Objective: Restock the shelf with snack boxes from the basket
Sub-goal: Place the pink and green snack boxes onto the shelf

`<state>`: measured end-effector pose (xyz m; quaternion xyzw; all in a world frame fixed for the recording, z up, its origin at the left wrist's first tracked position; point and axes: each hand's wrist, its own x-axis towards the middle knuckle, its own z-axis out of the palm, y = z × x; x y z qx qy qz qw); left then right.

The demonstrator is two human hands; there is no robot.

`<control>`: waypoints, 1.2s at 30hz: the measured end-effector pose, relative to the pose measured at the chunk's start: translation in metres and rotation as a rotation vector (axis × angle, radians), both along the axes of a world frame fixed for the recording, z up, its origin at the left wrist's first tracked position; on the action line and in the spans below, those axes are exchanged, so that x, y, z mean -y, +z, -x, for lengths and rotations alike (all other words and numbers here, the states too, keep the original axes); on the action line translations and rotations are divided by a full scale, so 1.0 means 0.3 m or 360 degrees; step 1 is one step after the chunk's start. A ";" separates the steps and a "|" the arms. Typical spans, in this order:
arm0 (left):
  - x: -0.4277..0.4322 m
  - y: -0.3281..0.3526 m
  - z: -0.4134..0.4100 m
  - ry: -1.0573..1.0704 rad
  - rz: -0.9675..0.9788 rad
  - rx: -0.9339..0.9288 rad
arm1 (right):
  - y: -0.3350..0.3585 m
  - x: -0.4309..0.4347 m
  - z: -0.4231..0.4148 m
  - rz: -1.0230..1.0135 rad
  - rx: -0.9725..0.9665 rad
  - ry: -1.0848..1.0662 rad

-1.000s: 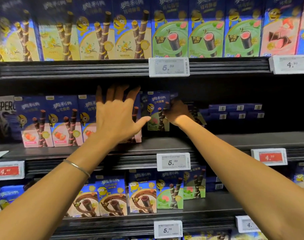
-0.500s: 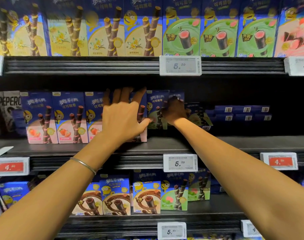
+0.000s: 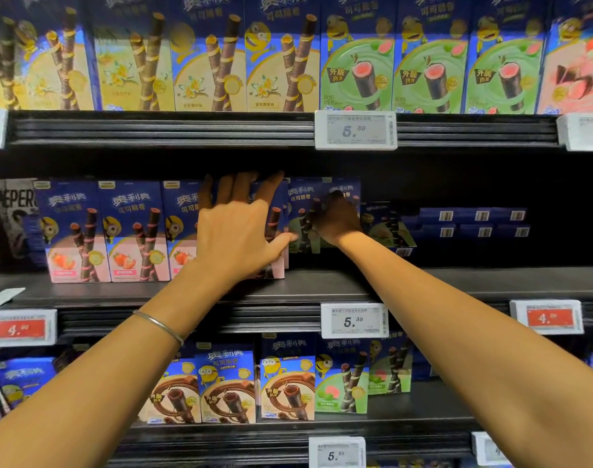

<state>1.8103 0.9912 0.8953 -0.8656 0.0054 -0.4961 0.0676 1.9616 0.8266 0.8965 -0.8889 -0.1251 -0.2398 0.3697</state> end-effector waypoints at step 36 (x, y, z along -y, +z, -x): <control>0.130 0.072 -0.069 0.0026 -0.0318 -0.0176 | -0.027 0.085 -0.025 -0.0131 -0.0395 0.0189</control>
